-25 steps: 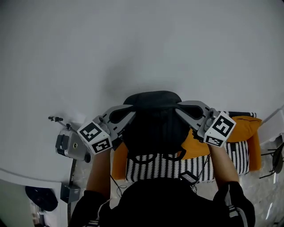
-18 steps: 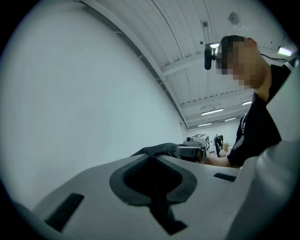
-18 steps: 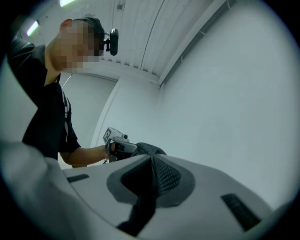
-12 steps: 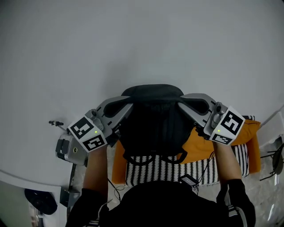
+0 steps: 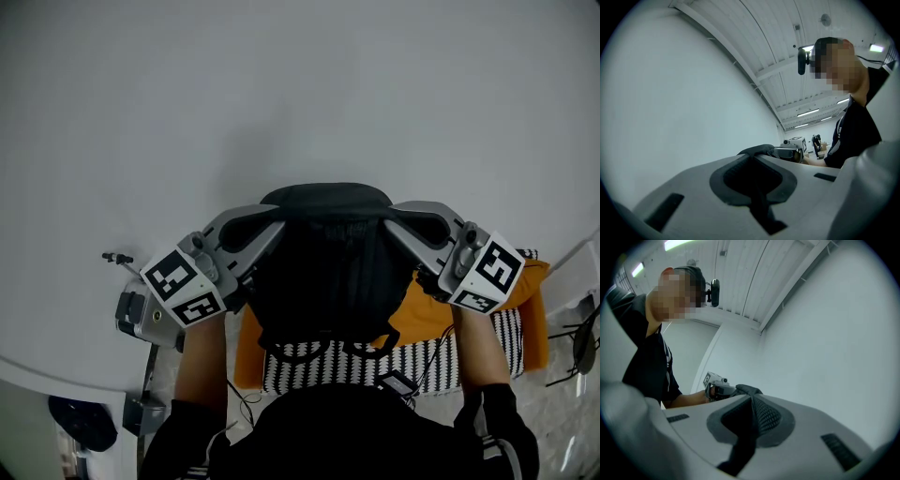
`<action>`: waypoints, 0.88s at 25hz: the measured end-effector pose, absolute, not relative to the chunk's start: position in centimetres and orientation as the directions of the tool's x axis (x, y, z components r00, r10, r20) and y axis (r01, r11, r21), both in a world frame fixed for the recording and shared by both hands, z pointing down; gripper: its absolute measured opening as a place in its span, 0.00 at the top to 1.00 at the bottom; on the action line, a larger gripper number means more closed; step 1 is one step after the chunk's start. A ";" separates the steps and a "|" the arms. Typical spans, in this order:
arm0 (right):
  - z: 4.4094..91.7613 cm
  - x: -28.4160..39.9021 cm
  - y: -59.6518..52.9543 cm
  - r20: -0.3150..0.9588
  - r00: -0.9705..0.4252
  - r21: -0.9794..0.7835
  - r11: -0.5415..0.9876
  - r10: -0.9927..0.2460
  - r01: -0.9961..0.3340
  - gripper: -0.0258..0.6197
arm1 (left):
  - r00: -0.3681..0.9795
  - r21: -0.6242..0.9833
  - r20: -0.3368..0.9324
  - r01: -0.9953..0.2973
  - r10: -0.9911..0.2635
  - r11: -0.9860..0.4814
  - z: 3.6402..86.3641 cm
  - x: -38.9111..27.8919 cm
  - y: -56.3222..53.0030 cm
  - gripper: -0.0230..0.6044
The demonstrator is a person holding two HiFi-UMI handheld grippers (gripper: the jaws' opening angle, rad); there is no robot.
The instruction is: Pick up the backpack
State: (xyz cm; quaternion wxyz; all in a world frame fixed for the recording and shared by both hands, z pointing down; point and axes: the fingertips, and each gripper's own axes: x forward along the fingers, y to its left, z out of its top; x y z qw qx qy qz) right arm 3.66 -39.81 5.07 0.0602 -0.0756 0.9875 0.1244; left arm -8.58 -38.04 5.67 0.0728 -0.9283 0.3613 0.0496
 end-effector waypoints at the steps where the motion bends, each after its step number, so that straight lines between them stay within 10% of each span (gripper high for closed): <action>1: 5.0 3.7 -39.8 -0.140 -0.981 0.232 0.959 -0.133 -0.163 0.90 | 0.734 -0.101 -0.146 -0.678 -0.663 -0.728 5.6 -8.6 -38.0 0.91; 22: 4.9 3.3 -39.5 -0.153 -0.981 0.214 0.965 -0.118 -0.150 0.91 | 0.735 -0.111 -0.163 -0.677 -0.659 -0.728 5.3 -8.9 -37.9 0.91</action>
